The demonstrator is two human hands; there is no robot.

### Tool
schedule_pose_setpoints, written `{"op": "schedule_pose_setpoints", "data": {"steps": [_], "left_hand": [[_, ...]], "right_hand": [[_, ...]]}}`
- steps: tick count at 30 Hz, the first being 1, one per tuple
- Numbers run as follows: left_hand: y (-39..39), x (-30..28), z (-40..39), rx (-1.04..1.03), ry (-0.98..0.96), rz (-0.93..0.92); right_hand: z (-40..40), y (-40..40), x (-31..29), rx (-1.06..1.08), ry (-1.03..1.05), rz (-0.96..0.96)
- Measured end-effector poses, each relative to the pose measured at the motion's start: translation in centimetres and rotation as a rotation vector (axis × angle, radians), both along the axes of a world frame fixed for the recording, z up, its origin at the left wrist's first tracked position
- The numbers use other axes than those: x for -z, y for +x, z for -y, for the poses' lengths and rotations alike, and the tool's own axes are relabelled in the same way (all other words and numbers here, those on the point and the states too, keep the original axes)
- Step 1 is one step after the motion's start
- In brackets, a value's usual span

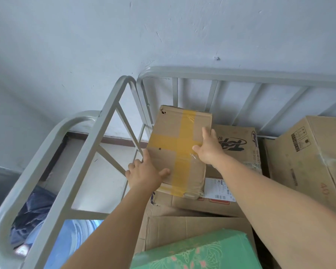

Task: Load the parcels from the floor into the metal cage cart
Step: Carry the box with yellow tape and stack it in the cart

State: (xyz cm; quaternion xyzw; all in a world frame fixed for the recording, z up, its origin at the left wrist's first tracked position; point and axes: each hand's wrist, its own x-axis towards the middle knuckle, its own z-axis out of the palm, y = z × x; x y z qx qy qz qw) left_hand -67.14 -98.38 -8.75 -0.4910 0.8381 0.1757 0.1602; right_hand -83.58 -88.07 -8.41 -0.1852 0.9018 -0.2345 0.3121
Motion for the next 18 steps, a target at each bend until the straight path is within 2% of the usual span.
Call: {"op": "schedule_pose_setpoints", "data": {"steps": [9, 14, 18], "left_hand": [[4.5, -2.8, -3.0, 0.128, 0.150, -0.069], [9.9, -6.2, -6.9, 0.230, 0.354, -0.066], [13.2, -7.6, -9.4, 0.353, 0.434, -0.051]], "right_hand": [[-6.3, 6.1, -2.8, -0.107, -0.016, 0.116], [-11.8, 10.3, -4.8, -0.055, -0.061, 0.156], [-16.2, 13.5, -6.5, -0.006, -0.019, 0.141]]}}
